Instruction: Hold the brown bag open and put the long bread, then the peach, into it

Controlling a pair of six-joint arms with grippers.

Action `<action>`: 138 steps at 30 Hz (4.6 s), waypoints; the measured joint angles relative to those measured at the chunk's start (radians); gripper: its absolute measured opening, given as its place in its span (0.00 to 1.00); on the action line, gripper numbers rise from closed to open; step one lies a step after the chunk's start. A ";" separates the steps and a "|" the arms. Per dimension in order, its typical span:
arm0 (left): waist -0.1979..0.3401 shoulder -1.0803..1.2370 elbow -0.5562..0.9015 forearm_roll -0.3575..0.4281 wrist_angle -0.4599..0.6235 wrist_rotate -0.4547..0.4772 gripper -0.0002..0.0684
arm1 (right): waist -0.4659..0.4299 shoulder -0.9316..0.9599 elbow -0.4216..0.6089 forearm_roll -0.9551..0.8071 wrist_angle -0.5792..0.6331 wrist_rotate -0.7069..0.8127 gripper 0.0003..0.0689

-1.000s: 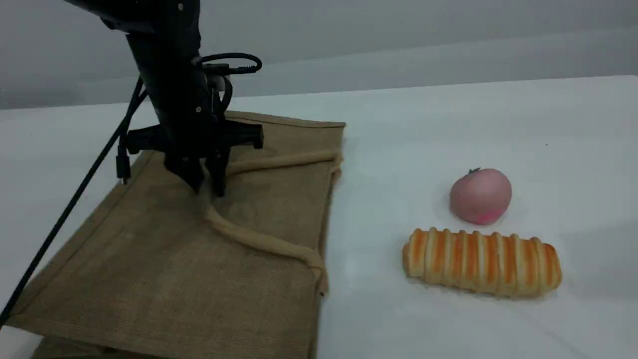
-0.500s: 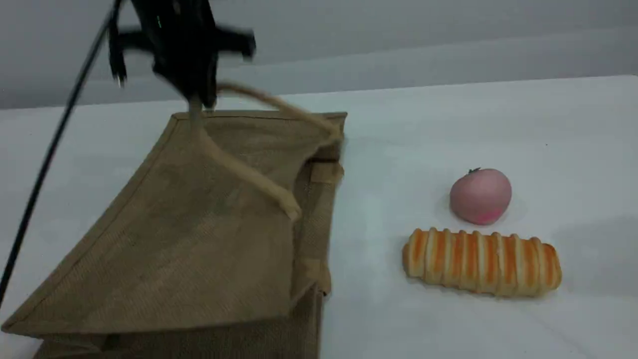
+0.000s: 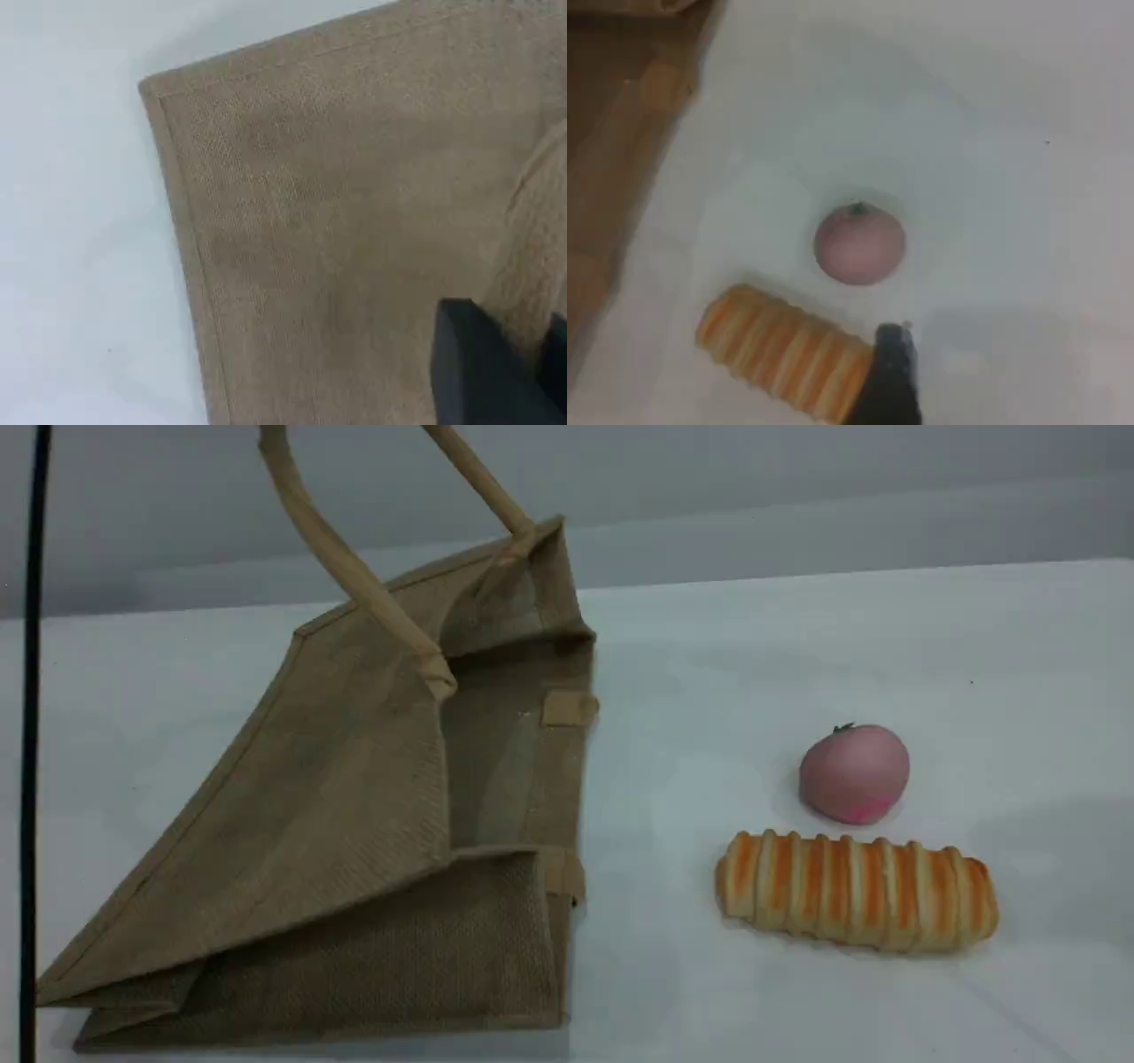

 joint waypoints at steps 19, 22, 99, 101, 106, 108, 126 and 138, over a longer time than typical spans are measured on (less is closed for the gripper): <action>0.000 -0.138 -0.122 -0.102 0.022 0.169 0.14 | 0.000 0.050 0.002 0.162 0.053 -0.323 0.85; 0.000 -0.150 -0.127 -0.104 0.022 0.172 0.14 | 0.000 0.050 0.002 0.162 0.054 -0.324 0.85; 0.000 -0.159 -0.127 -0.103 0.020 0.173 0.14 | 0.288 0.754 0.001 0.073 -0.131 -0.680 0.29; 0.000 -0.159 -0.127 -0.103 0.020 0.173 0.14 | 0.288 0.753 0.002 0.053 -0.106 -0.676 0.16; 0.000 -0.159 -0.127 -0.103 0.020 0.173 0.14 | 0.289 0.706 0.002 -0.045 -0.042 -0.563 0.09; 0.000 -0.159 -0.127 -0.103 0.020 0.173 0.14 | 0.289 0.666 0.002 -0.095 -0.018 -0.502 0.09; 0.000 -0.159 -0.127 -0.105 0.020 0.173 0.14 | 0.288 0.113 0.002 0.215 0.083 -0.175 0.08; 0.000 -0.159 -0.127 -0.131 0.020 0.174 0.14 | 0.288 0.120 0.001 0.639 -0.035 -0.191 0.08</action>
